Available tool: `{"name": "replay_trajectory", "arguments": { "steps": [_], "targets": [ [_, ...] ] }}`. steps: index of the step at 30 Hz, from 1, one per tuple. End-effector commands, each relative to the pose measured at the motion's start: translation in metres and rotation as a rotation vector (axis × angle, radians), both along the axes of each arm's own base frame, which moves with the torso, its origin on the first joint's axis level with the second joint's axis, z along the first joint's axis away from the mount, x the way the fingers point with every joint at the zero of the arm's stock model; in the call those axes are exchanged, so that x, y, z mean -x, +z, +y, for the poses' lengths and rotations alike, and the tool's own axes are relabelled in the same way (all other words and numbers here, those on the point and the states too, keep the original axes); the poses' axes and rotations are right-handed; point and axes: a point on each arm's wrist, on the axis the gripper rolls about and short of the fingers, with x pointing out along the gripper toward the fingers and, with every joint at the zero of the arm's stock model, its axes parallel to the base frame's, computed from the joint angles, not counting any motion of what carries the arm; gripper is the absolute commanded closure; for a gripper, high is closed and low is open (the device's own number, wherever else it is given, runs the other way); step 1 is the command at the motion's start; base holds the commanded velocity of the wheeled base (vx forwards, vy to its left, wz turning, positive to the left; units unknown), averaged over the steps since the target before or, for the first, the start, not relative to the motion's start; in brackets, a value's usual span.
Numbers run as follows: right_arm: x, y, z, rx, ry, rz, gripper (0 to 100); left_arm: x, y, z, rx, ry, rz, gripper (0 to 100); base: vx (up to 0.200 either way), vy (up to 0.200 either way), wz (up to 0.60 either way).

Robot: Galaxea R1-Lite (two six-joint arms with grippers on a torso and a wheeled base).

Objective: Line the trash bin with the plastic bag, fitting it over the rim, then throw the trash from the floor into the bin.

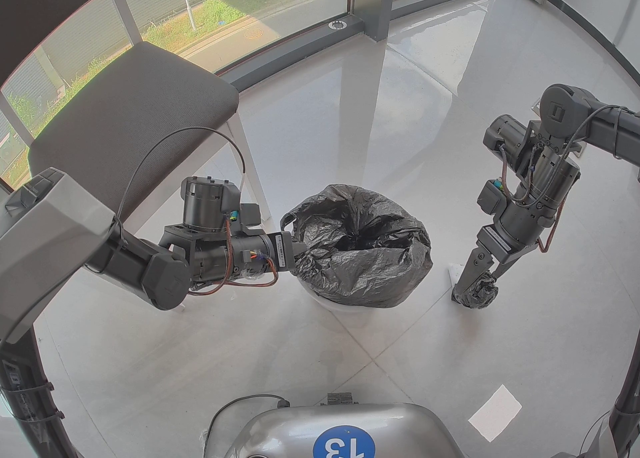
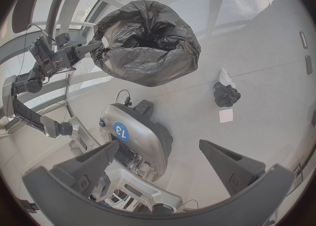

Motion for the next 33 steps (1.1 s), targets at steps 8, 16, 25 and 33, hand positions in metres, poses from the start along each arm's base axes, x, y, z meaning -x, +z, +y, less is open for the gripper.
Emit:
{"name": "replay_trajectory", "arguments": {
  "steps": [8, 16, 25, 33],
  "targets": [
    [0.004, 0.004, -0.001, -0.001, 0.002, 0.000, 0, -0.017, 0.005, -0.046, 0.067, -0.012, -0.028, 100, 0.000, 0.000, 0.00],
    [0.008, 0.008, -0.001, 0.000, 0.003, 0.003, 0, -0.020, -0.025, -0.056, 0.046, -0.012, 0.045, 100, 0.000, 0.000, 0.00],
    [0.008, 0.007, 0.001, 0.003, 0.009, 0.012, 0, -0.013, -0.021, -0.016, 0.020, 0.048, 0.031, 100, 0.000, 0.000, 0.00],
    [0.008, 0.005, 0.003, 0.005, 0.015, 0.016, 0, 0.007, 0.008, -0.001, 0.039, 0.057, -0.006, 100, 0.000, 0.000, 0.00]
  ]
}}
